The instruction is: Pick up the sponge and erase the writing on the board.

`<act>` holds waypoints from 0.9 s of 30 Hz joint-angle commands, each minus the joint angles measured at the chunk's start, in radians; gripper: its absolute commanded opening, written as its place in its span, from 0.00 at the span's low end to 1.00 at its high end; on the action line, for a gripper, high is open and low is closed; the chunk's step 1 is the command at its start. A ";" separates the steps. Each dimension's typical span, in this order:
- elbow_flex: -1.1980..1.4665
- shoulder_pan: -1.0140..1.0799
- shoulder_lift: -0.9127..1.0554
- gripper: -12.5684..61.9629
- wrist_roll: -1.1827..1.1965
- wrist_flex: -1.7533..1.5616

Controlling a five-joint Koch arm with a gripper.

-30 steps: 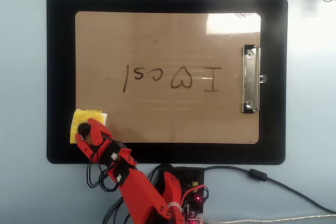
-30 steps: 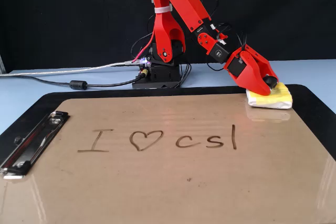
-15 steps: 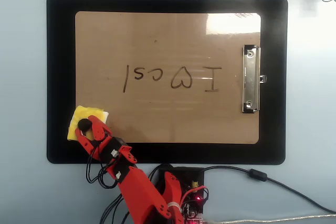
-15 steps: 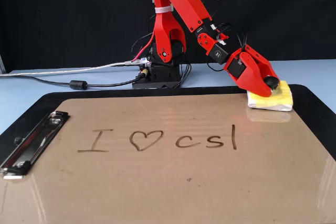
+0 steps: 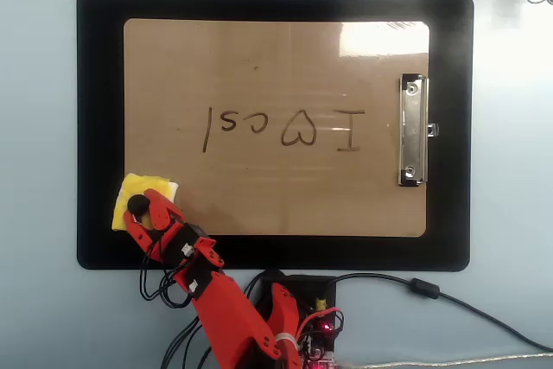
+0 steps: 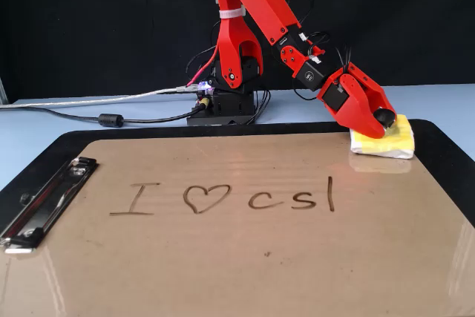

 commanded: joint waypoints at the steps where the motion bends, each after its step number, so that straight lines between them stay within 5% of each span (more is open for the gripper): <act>1: -0.021 -0.003 0.020 0.06 0.014 -0.015; 14: -0.020 0.330 0.041 0.06 0.284 0.006; 27: -0.084 0.870 0.347 0.06 0.591 0.350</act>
